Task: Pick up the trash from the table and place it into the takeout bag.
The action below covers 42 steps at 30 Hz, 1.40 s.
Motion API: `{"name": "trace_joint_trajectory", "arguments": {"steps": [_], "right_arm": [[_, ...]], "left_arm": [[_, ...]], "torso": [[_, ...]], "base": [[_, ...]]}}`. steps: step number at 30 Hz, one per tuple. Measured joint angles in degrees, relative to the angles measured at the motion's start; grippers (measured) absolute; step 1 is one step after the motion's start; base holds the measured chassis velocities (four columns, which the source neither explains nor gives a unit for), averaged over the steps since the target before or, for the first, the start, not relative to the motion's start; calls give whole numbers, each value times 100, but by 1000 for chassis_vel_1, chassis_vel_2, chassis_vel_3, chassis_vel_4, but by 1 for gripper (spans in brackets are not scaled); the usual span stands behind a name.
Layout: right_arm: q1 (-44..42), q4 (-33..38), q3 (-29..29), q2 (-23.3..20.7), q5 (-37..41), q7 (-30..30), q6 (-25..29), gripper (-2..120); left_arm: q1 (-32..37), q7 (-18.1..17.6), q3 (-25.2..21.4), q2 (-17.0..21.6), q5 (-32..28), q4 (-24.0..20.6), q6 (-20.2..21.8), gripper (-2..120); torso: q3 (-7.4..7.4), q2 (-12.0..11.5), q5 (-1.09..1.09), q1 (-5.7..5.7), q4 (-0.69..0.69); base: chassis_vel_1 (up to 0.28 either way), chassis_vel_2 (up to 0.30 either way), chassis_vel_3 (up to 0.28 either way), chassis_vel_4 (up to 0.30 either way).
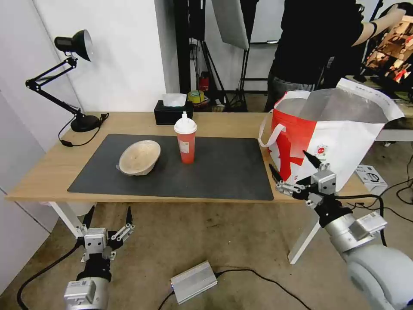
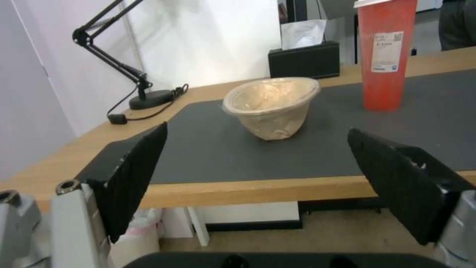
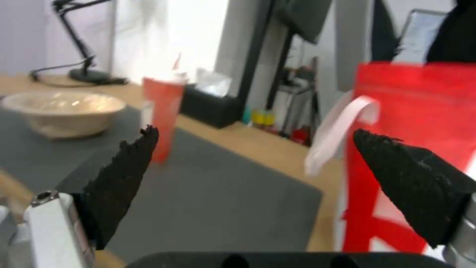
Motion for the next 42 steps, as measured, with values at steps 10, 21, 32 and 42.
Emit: {"name": "trace_joint_trajectory", "arguments": {"steps": [10, 21, 32, 42], "right_arm": [[-356, -17, 16, 502, -252, -183, -54, 100], [-841, 197, -146, 1099, -632, 680, -99, 100], [-1062, 178, -256, 1479, -1096, 1585, -88, 100], [-1194, -92, -316, 1519, -1352, 1932, 264, 100]], "left_arm": [[16, -4, -9, 27, -16, 5, -6, 98], [23, -8, -1, -8, -18, 9, -12, 98], [19, -9, 4, -18, -17, 12, -15, 98], [18, -10, -15, -22, -15, 24, -15, 97]], "torso": [[0, 0, 0, 0, -2], [0, 0, 0, 0, -1], [0, 0, 0, 0, -1], [0, 0, 0, 0, -1]], "base": [[0, 0, 0, 0], [0, 0, 0, 0], [0, 0, 0, 0], [0, 0, 0, 0]]}}
